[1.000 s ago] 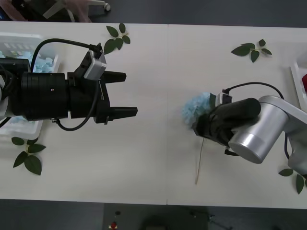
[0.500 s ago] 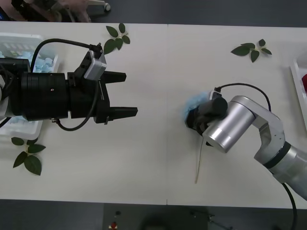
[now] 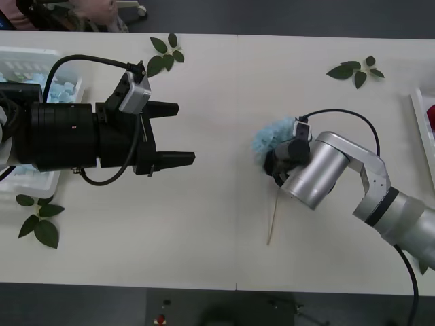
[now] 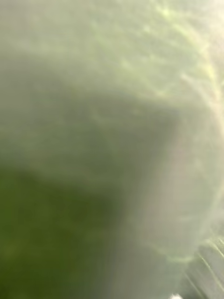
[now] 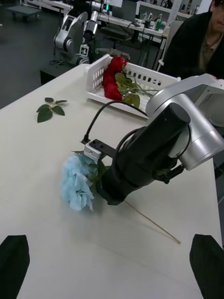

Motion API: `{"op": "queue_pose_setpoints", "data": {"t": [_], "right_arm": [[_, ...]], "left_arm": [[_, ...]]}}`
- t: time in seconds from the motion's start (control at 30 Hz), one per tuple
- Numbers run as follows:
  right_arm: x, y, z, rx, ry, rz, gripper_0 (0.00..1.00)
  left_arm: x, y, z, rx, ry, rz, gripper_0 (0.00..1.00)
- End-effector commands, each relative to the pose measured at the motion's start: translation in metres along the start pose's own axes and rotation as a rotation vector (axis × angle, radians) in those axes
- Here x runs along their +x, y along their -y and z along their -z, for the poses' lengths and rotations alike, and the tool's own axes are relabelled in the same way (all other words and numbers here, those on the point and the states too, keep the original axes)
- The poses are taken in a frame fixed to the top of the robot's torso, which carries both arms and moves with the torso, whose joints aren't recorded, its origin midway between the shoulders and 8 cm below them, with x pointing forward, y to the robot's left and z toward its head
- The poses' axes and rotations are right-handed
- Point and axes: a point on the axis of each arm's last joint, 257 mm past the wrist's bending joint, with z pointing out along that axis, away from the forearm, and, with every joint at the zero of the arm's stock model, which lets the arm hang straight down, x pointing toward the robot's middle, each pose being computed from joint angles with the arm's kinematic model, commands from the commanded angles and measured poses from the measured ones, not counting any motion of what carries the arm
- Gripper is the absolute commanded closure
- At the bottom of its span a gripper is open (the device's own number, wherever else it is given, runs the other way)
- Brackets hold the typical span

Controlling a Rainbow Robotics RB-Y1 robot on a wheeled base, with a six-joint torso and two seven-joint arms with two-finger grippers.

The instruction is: Put the red flowers into the right box and the blue flowers into the left box

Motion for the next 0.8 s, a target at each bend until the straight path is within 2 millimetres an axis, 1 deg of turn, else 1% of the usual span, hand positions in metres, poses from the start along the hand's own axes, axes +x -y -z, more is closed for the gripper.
{"op": "queue_pose_setpoints", "data": {"t": [0.03,0.17,0.2,0.27,0.33,0.37,0.47,0.5,0.53,0.6,0.67,0.73,0.77,0.8], "right_arm": [[-0.001,0.005,-0.001,-0.005,-0.018,-0.026,1.0],[-0.03,-0.003,0.019,-0.077,0.004,-0.054,1.0],[-0.04,-0.007,0.029,-0.117,0.008,-0.069,1.0],[-0.055,-0.013,0.044,-0.173,0.012,-0.083,1.0],[-0.078,-0.028,0.068,-0.27,0.015,-0.08,1.0],[-0.086,-0.033,0.078,-0.303,0.018,-0.067,1.0],[-0.121,-0.049,0.108,-0.403,0.051,0.0,1.0],[-0.127,-0.052,0.113,-0.421,0.061,0.023,1.0],[-0.137,-0.056,0.122,-0.453,0.083,0.078,1.0],[-0.151,-0.067,0.139,-0.516,0.12,0.163,1.0],[-0.161,-0.075,0.154,-0.568,0.156,0.245,1.0],[-0.166,-0.084,0.166,-0.615,0.18,0.295,1.0],[-0.168,-0.098,0.18,-0.676,0.206,0.337,1.0],[-0.166,-0.106,0.187,-0.711,0.208,0.349,1.0]], "left_arm": [[-0.012,0.0,0.001,0.002,0.012,-0.061,0.0],[-0.012,0.0,0.001,0.002,0.012,-0.061,0.0],[-0.012,0.0,0.001,0.002,0.012,-0.061,0.0],[-0.012,0.0,0.001,0.002,0.012,-0.061,0.0],[-0.012,0.0,0.001,0.002,0.012,-0.061,0.0],[-0.012,0.0,0.001,0.002,0.012,-0.061,0.0],[-0.012,0.0,0.001,0.002,0.012,-0.061,0.0],[-0.012,0.0,0.001,0.002,0.012,-0.061,0.0],[-0.012,0.0,0.001,0.002,0.012,-0.061,0.0],[-0.012,0.0,0.001,0.002,0.012,-0.061,0.0],[-0.012,0.0,0.001,0.002,0.012,-0.061,0.0],[-0.012,0.0,0.001,0.002,0.012,-0.061,0.0],[-0.012,0.0,0.001,0.002,0.012,-0.061,0.0],[-0.012,0.0,0.001,0.002,0.012,-0.061,0.0]]}}
